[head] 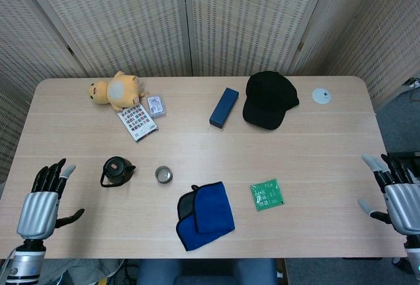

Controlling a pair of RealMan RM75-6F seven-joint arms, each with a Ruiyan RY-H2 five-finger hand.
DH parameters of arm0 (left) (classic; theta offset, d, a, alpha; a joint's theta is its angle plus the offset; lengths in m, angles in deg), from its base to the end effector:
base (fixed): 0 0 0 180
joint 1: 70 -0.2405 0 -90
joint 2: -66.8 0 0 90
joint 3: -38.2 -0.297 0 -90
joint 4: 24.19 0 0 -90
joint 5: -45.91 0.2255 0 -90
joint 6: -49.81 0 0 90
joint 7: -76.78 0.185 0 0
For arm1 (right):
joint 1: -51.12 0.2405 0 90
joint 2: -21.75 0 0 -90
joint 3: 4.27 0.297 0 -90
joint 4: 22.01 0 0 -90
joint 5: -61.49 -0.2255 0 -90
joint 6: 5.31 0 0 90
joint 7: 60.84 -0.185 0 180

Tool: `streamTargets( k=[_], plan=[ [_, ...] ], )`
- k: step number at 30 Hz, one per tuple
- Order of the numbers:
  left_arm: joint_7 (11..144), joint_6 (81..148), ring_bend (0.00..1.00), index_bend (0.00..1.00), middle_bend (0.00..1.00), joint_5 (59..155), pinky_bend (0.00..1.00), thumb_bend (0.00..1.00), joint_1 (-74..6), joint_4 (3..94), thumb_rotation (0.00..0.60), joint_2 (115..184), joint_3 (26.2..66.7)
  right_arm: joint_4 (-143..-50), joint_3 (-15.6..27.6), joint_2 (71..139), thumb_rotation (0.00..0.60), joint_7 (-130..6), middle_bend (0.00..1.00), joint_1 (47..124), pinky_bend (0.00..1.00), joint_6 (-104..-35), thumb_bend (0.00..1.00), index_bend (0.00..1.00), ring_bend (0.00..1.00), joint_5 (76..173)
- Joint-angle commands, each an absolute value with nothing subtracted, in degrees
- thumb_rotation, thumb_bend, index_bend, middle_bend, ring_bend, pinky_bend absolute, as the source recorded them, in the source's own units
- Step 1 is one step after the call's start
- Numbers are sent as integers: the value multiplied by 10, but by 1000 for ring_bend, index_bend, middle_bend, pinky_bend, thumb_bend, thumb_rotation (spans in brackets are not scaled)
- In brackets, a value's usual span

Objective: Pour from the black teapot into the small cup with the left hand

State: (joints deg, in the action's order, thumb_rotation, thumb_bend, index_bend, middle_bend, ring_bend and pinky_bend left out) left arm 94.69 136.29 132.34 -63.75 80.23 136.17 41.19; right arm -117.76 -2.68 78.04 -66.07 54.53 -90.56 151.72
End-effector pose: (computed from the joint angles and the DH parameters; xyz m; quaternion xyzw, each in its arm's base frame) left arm -0.2883 0.2289 0.1202 -0.6057 -0.3687 -0.4016 0.5796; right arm -0.3444 -0.2118 0.1966 0.6118 -0.3894 0.3924 0.5657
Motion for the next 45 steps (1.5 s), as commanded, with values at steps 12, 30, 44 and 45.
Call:
streamTargets(
  k=[12,30,44,45],
  plan=[
    [942,1363,62,132,0,1331,0,137,-634,804,600,1351,414,-1177,-17,773,600,-666,145,538,0,-939,184,20,0,1523],
    [923,1270,199,286,145,1322,0,137,-565,736,600,1371,430,-1185,-3,759,600,-663,145,534,0,-951,184,20,0,1508],
    [919,1194,286,380,258,1284,0,137,-514,663,600,1419,435,-1180,-3,759,600,-667,145,531,0,-949,184,20,0,1501],
    [920,1189,291,386,265,1282,0,137,-510,659,600,1421,435,-1179,-3,760,600,-667,145,531,0,-948,184,20,0,1500]
  ],
)
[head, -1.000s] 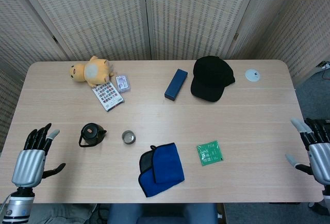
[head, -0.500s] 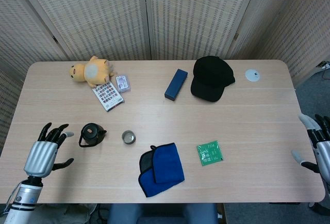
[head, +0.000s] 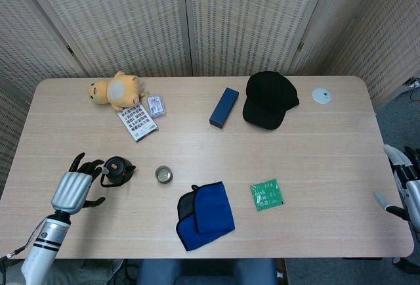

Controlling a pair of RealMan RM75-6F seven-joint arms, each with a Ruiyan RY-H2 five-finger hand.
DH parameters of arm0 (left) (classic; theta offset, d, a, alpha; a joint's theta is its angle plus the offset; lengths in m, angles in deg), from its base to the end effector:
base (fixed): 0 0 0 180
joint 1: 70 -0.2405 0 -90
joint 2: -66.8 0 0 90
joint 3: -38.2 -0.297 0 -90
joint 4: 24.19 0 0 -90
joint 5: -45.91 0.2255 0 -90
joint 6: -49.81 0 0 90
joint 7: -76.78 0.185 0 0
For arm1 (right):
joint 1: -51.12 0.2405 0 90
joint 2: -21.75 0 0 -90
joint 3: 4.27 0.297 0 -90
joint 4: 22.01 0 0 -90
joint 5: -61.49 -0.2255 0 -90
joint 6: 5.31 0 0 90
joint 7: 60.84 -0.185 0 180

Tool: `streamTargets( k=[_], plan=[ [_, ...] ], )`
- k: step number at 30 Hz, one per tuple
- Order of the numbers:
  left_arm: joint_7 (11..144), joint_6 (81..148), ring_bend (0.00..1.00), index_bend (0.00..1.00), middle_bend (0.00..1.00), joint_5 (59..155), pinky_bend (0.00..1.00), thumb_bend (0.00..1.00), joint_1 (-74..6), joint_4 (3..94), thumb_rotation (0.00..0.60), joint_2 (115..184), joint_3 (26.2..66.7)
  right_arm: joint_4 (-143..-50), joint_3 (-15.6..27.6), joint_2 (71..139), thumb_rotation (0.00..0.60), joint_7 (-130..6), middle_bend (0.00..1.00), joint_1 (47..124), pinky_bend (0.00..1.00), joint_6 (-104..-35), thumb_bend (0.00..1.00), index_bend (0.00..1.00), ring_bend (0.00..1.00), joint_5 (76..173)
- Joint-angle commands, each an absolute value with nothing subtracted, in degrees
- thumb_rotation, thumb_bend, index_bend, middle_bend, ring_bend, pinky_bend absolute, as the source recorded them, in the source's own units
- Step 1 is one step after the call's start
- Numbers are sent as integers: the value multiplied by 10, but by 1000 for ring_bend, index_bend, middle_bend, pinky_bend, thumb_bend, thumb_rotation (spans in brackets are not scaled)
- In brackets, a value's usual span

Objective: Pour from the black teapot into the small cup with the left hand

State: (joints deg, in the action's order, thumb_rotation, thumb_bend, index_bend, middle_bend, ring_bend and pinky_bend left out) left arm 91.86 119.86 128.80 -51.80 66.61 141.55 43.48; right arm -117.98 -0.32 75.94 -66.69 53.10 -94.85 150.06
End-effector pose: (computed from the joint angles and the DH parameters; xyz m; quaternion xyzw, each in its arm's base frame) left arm -0.2942 0.3056 0.0610 -0.6981 -0.3481 -0.3533 0.5163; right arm -0.3429 -0.2121 0.2304 0.5835 -0.3591 0.4119 0.6009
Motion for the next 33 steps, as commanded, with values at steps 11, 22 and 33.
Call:
streamTargets(
  k=[11,22,33],
  plan=[
    [973,1157,319,389,301,1250,0,137,-489,654,600,1439,429,-1174,-3,760,600,-670,145,528,0,-948,183,20,0,1496],
    [1002,1136,353,366,310,1213,0,137,-473,651,600,1454,428,-1169,-2,760,600,-674,145,527,0,-947,183,20,0,1492],
    [1013,1134,403,360,375,1194,0,137,-466,637,600,1467,426,-1166,-3,760,600,-675,145,526,0,-944,184,20,0,1491]
  ],
)
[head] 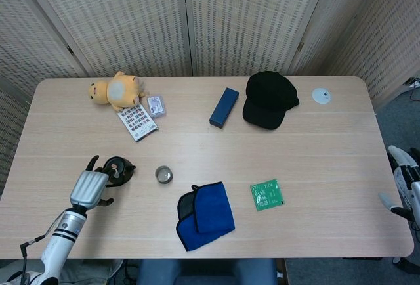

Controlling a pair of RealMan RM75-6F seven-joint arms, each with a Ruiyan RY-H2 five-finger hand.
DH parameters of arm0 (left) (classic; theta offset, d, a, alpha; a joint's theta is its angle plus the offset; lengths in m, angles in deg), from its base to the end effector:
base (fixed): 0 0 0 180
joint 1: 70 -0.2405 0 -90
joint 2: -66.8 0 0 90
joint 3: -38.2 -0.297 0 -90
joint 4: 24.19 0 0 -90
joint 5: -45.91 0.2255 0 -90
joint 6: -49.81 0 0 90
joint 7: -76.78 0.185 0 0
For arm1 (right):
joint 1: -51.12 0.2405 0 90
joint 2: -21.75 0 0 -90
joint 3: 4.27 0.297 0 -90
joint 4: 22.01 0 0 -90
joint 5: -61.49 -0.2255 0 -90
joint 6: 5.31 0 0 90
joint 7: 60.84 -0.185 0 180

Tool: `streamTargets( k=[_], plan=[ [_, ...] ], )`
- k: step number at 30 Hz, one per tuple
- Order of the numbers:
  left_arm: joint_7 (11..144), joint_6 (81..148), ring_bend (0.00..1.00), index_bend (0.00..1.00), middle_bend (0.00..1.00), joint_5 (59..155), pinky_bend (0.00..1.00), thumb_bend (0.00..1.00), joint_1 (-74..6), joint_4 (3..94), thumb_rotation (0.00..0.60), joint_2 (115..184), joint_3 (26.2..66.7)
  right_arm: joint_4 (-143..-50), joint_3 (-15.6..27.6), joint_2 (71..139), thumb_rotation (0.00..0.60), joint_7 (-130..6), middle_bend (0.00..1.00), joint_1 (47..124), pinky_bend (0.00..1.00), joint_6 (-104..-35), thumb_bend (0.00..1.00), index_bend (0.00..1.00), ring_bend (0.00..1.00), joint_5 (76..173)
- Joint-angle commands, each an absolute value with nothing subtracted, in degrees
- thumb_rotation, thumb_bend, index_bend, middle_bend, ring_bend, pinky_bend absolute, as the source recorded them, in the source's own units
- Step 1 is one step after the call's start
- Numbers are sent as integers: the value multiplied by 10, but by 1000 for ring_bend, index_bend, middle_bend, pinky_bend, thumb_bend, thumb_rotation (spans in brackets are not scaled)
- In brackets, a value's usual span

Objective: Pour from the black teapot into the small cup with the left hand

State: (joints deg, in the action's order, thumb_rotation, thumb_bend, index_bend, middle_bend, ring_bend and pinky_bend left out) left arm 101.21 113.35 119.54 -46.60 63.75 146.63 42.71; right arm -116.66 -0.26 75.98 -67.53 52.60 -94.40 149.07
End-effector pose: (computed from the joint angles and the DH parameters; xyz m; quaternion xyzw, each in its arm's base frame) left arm -0.2954 0.3267 0.0151 -0.7304 -0.3517 -0.2825 0.5129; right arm -0.3526 -0.2095 0.2335 0.5786 -0.3643 0.4025 0.6086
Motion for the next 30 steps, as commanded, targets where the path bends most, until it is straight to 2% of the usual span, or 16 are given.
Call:
streamTargets(
  k=[1,15,30],
  plan=[
    [1014,1134,406,360,379,1193,0,137,-465,637,600,1467,426,-1166,-3,760,600,-675,145,526,0,-944,184,20,0,1491],
    [1015,1134,415,419,393,1183,0,137,-461,632,600,1472,419,-1165,-3,760,600,-676,146,523,0,-945,183,20,0,1490],
    [1017,1133,452,435,447,1177,0,137,-456,632,600,1478,414,-1164,-3,760,600,-676,146,520,0,-947,184,20,0,1488]
  ],
)
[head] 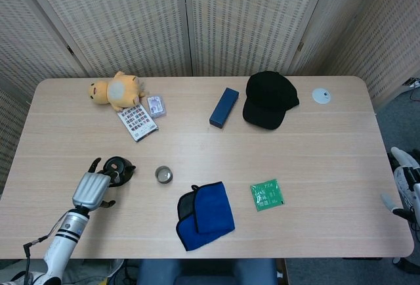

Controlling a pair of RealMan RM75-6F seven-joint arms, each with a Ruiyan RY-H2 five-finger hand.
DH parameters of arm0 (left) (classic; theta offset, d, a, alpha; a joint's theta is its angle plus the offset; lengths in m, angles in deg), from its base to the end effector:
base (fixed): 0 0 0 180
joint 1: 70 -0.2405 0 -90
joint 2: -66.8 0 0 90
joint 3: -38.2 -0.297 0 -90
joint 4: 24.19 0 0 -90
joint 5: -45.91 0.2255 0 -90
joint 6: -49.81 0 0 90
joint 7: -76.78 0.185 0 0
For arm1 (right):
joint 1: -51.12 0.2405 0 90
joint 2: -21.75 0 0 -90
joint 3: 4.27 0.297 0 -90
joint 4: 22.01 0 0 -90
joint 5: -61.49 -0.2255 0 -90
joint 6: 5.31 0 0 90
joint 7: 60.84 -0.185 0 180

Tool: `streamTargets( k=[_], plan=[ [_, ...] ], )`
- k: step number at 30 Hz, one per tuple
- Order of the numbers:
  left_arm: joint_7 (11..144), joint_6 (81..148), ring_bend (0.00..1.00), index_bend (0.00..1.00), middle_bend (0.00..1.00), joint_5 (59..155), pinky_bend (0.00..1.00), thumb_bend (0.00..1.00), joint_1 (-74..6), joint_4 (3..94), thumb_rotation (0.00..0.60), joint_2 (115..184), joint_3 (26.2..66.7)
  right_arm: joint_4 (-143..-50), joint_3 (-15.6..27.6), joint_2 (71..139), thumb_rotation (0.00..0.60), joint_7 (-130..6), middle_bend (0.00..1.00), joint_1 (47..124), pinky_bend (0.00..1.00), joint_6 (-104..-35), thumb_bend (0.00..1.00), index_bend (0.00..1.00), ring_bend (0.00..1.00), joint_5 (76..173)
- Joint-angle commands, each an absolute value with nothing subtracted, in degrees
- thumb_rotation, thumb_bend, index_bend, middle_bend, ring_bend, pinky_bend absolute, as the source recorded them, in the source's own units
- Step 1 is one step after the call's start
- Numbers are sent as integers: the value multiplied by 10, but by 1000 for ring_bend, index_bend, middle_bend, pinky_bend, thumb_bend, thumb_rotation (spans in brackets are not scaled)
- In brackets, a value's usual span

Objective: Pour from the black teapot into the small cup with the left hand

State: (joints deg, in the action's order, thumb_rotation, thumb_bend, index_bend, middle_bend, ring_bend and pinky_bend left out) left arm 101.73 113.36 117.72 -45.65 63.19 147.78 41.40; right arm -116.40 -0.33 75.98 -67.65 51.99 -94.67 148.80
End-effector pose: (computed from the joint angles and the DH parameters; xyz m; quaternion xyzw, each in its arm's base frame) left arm -0.2968 0.3255 0.0051 -0.7329 -0.3592 -0.2738 0.5088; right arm -0.3561 -0.2054 0.2351 0.5749 -0.3663 0.3990 0.6133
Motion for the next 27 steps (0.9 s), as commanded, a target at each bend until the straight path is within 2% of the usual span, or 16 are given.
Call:
streamTargets(
  k=[1,27],
  plan=[
    [1016,1133,456,436,453,1177,0,137,-456,631,600,1479,413,-1164,-3,760,600,-677,146,519,0,-947,183,20,0,1488],
    [1015,1126,466,447,472,1161,0,137,-451,619,600,1491,408,-1161,-3,760,600,-679,148,514,0,-951,183,20,0,1486]
  ],
)
